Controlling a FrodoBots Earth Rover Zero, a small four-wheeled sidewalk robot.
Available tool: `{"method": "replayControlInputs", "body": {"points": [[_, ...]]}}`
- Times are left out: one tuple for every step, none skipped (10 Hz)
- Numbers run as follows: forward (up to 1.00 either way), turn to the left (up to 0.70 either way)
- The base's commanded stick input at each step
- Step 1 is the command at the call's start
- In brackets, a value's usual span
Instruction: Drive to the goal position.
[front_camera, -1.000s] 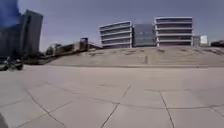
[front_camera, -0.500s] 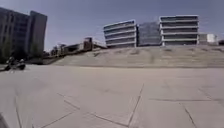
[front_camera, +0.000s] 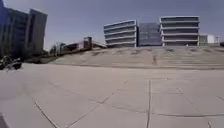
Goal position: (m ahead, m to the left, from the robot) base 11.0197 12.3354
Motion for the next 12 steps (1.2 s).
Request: {"method": "replayControlInputs", "body": {"points": [[1.00, 0.00], [1.00, 0.15], [1.00, 0.28], [1.00, 0.40], [1.00, 0.40], [1.00, 0.40], [1.00, 0.18], [1.00, 0.04], [1.00, 0.00], [1.00, 0.00], [1.00, 0.17], [1.00, 0.38]]}}
